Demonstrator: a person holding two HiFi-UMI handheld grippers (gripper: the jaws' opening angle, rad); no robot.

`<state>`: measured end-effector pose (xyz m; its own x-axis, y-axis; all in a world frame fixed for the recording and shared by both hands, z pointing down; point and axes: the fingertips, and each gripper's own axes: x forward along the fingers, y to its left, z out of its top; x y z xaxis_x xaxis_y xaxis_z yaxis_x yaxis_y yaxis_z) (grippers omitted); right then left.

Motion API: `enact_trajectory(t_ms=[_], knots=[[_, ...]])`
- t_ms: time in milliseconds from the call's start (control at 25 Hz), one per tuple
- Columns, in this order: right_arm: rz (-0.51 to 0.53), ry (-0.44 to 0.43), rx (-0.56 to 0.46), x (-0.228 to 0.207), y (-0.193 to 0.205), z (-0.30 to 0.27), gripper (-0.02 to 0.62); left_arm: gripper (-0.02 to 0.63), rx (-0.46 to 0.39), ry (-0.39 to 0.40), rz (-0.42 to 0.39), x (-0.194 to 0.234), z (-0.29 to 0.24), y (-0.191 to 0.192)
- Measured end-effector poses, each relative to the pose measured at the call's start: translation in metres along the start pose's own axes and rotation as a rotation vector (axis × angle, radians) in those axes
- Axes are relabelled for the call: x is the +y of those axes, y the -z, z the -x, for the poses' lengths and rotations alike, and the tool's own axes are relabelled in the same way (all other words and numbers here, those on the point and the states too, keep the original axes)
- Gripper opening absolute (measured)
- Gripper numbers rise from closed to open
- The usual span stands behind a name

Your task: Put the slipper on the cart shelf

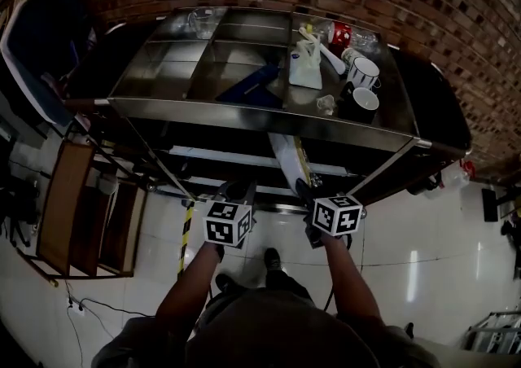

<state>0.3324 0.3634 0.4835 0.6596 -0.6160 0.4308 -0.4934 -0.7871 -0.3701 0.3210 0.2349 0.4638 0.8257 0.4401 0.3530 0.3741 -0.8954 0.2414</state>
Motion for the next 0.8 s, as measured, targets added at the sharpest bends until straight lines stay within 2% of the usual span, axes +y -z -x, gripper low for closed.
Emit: enact_trajectory(t_ms=[400, 800], knots=[[-0.117, 0.127, -0.060, -0.086, -0.015, -0.005, 0.066, 0.008, 0.062, 0.064, -0.061, -0.041, -0.064, -0.001], [-0.144, 0.199, -0.060, -0.120, -0.012, -0.034, 0.069, 0.008, 0.095, 0.085, -0.074, -0.051, -0.097, -0.002]])
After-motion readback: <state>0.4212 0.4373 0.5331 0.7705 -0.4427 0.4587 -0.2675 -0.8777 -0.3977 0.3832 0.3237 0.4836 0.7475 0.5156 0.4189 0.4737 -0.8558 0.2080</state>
